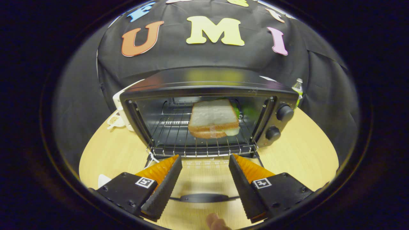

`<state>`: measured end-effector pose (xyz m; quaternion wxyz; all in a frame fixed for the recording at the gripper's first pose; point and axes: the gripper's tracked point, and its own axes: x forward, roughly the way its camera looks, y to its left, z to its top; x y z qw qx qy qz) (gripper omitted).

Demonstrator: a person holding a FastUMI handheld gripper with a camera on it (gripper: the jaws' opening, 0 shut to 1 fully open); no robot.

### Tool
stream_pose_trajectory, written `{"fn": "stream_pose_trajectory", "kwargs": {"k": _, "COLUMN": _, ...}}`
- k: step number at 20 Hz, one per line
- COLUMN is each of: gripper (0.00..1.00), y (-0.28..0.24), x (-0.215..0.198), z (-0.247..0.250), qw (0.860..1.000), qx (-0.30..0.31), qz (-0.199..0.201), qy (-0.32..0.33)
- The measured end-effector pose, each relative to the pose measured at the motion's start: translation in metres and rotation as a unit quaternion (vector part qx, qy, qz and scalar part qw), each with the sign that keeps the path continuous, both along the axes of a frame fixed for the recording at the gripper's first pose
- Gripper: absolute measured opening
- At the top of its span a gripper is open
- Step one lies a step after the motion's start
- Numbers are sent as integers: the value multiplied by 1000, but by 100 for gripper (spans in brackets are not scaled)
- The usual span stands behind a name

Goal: Open the toaster oven, put the food inside, and close the toaster oven door.

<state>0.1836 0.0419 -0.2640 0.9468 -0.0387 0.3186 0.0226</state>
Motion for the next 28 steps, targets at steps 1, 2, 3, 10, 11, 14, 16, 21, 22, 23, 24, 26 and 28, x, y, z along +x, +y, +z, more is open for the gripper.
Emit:
{"fn": "stream_pose_trajectory", "kwargs": {"k": 1, "gripper": 96, "y": 1, "x": -11, "z": 0, "qw": 1000, "qx": 4, "qz": 4, "qy": 11}}
{"fn": "stream_pose_trajectory", "kwargs": {"k": 2, "gripper": 96, "y": 1, "x": -22, "z": -2, "qw": 1000, "qx": 6, "qz": 8, "qy": 22}}
{"fn": "stream_pose_trajectory", "kwargs": {"k": 3, "gripper": 96, "y": 0, "x": -32, "z": -3, "qw": 1000, "qx": 6, "qz": 10, "qy": 29}}
{"fn": "stream_pose_trajectory", "kwargs": {"k": 10, "gripper": 94, "y": -5, "x": -69, "z": -30, "qw": 996, "qx": -2, "qz": 23, "qy": 89}}
{"fn": "stream_pose_trajectory", "kwargs": {"k": 11, "gripper": 94, "y": -4, "x": -72, "z": -35, "qw": 995, "qx": -1, "qz": 25, "qy": 98}}
{"fn": "stream_pose_trajectory", "kwargs": {"k": 14, "gripper": 94, "y": -6, "x": -74, "z": -56, "qw": 992, "qx": -13, "qz": 28, "qy": 123}}
{"fn": "stream_pose_trajectory", "kwargs": {"k": 16, "gripper": 94, "y": -10, "x": -70, "z": -66, "qw": 991, "qx": -4, "qz": 13, "qy": 131}}
{"fn": "stream_pose_trajectory", "kwargs": {"k": 21, "gripper": 94, "y": -10, "x": -65, "z": -65, "qw": 992, "qx": -4, "qz": 1, "qy": 126}}
{"fn": "stream_pose_trajectory", "kwargs": {"k": 22, "gripper": 94, "y": -10, "x": -65, "z": -64, "qw": 992, "qx": 0, "qz": -2, "qy": 123}}
{"fn": "stream_pose_trajectory", "kwargs": {"k": 23, "gripper": 94, "y": -10, "x": -64, "z": -64, "qw": 993, "qx": 6, "qz": -6, "qy": 120}}
{"fn": "stream_pose_trajectory", "kwargs": {"k": 24, "gripper": 94, "y": -10, "x": -63, "z": -63, "qw": 993, "qx": 10, "qz": -7, "qy": 120}}
{"fn": "stream_pose_trajectory", "kwargs": {"k": 26, "gripper": 94, "y": -10, "x": -63, "z": -61, "qw": 993, "qx": 12, "qz": -7, "qy": 116}}
{"fn": "stream_pose_trajectory", "kwargs": {"k": 28, "gripper": 94, "y": -9, "x": -62, "z": -55, "qw": 995, "qx": 9, "qz": -5, "qy": 104}}
